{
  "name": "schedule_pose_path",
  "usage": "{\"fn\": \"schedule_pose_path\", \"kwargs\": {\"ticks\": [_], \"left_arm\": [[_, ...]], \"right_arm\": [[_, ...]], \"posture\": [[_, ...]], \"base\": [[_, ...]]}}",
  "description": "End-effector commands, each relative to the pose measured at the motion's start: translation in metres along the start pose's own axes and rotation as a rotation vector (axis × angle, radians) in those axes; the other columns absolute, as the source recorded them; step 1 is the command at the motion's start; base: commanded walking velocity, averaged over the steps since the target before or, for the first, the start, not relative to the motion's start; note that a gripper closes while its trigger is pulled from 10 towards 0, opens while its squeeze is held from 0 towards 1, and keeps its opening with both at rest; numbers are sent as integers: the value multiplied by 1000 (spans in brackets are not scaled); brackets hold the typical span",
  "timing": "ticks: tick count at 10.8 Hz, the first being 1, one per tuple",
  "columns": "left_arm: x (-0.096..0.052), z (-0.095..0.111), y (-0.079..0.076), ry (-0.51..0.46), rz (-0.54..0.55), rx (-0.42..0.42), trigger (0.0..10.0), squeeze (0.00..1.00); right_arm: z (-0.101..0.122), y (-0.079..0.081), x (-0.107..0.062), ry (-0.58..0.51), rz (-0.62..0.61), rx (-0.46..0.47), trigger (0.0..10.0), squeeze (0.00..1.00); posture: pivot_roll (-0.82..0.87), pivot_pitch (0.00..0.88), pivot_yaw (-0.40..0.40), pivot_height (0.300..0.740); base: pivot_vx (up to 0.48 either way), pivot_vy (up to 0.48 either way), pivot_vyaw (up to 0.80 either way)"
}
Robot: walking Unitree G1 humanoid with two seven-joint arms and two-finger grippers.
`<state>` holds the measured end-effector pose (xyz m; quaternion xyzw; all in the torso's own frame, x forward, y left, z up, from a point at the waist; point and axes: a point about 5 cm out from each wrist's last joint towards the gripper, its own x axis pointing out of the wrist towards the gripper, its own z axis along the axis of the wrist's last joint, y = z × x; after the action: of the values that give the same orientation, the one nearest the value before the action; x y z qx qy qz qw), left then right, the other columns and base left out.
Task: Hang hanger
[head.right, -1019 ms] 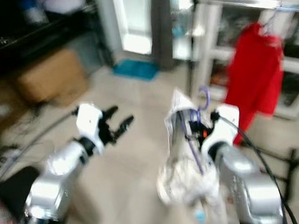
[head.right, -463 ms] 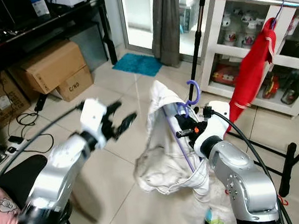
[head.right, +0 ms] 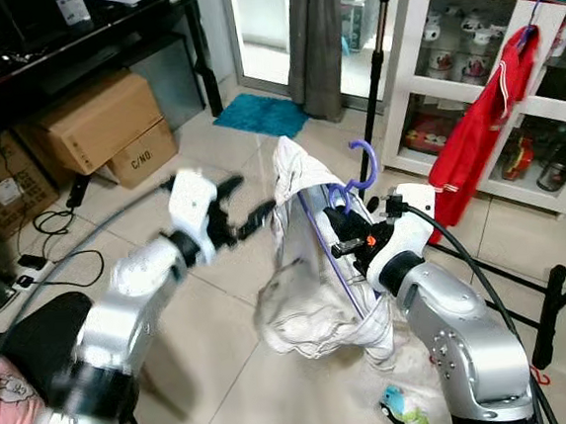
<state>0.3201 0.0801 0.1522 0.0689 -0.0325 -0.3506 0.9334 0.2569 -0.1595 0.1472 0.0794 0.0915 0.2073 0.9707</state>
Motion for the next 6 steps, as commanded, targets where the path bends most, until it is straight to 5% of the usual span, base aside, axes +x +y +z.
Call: {"fn": "schedule_pose_path", "kwargs": {"ticks": [1,2,3,6], "left_arm": [[0,0,4,5,20,23,10000,1000],[2,-1,8,8,47,29,10000,1000],[6,-1,11,5,55,29,10000,0],[16,-2,3,-12,-61,-15,10000,0]], "right_arm": [[20,5,-3,-110,42,-35,0,0],[21,8,-4,-114,67,-44,0,0],[22,8,-6,-122,74,-48,0,0],[25,12,-8,-143,115,-49,0,0]], "posture": [[-27,0,87,740],[-39,0,94,740],[-42,0,93,740],[-45,0,92,740]], "base": [[0,0,0],[0,0,0],[0,0,0],[0,0,0]]}}
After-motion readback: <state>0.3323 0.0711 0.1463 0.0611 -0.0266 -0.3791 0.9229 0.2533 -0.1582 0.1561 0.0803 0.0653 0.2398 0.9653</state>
